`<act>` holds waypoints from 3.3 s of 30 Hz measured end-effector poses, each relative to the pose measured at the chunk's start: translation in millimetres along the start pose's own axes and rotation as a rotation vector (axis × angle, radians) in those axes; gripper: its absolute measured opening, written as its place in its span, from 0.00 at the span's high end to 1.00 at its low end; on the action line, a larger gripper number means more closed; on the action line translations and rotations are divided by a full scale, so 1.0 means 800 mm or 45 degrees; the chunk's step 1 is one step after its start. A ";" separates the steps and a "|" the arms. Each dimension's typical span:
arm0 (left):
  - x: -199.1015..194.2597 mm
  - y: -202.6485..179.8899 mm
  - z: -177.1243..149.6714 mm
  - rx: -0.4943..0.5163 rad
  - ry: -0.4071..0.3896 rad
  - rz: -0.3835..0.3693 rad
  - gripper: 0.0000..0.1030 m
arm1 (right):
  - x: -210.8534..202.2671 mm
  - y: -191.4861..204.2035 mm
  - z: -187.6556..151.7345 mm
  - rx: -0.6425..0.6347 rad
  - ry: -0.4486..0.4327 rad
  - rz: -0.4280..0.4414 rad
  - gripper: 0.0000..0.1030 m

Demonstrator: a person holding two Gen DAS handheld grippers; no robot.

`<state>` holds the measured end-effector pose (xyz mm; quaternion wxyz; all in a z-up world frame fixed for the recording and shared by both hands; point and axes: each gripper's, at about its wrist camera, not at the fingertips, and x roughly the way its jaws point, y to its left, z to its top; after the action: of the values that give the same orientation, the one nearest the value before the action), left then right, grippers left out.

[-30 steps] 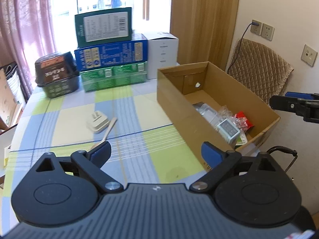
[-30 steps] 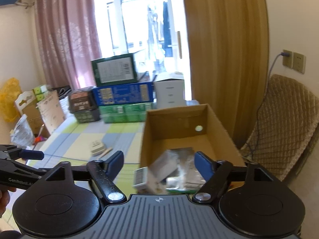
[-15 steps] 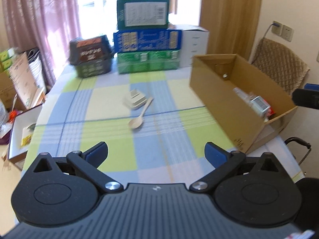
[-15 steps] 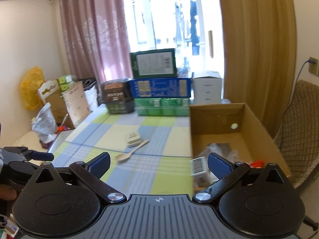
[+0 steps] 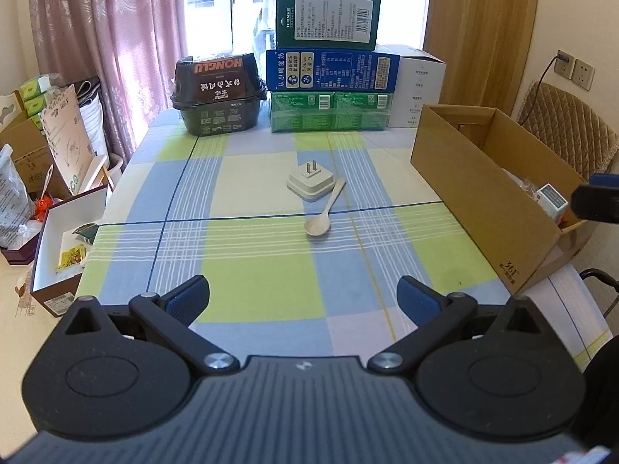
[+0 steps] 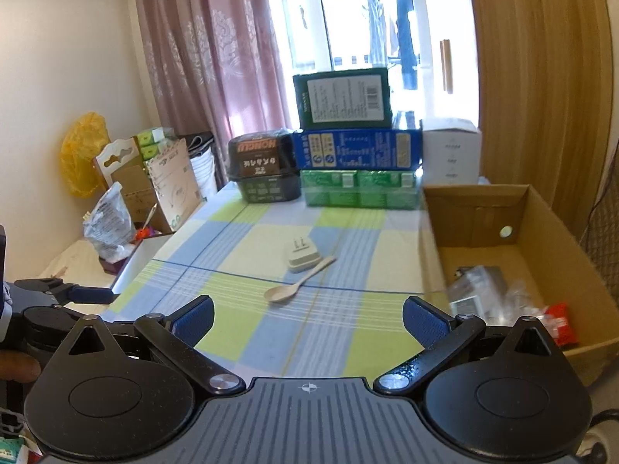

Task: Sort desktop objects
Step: 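Move both tools back over the table toward the spoon and plug, then grasp the wooden spoon by its bowl with the left tool, then grasp the white plug adapter with the right tool while the left tool holds the spoon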

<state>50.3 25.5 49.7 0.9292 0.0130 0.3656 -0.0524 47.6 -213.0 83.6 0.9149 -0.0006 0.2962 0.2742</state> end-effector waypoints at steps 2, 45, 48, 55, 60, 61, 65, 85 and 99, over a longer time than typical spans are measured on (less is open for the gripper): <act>0.009 0.003 0.001 0.006 0.007 -0.007 0.02 | 0.012 0.004 -0.001 -0.004 0.008 0.002 0.02; 0.301 -0.001 0.025 0.284 0.008 -0.181 0.35 | 0.286 -0.077 -0.025 0.110 0.160 -0.109 0.28; 0.311 0.000 0.027 0.312 0.016 -0.189 0.44 | 0.289 -0.077 -0.024 0.109 0.158 -0.105 0.28; 0.319 -0.002 0.027 0.332 0.014 -0.230 0.60 | 0.298 -0.075 -0.025 0.104 0.171 -0.105 0.28; 0.321 -0.003 0.028 0.337 0.017 -0.249 0.71 | 0.298 -0.075 -0.024 0.104 0.166 -0.103 0.28; 0.320 -0.003 0.028 0.340 0.018 -0.254 0.72 | 0.298 -0.075 -0.024 0.105 0.167 -0.103 0.28; 0.318 -0.003 0.028 0.336 0.029 -0.259 0.73 | 0.298 -0.074 -0.025 0.103 0.168 -0.102 0.28; 0.274 -0.007 0.039 0.271 -0.124 -0.217 0.73 | 0.293 -0.080 -0.020 0.102 0.119 -0.135 0.28; 0.262 0.053 0.057 0.028 -0.186 -0.014 0.73 | 0.341 -0.042 -0.007 -0.172 0.077 0.025 0.28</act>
<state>237.9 46.2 -59.9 0.9529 0.0174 0.2963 -0.0622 245.2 -105.4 -74.4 0.9006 -0.0678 0.3046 0.3026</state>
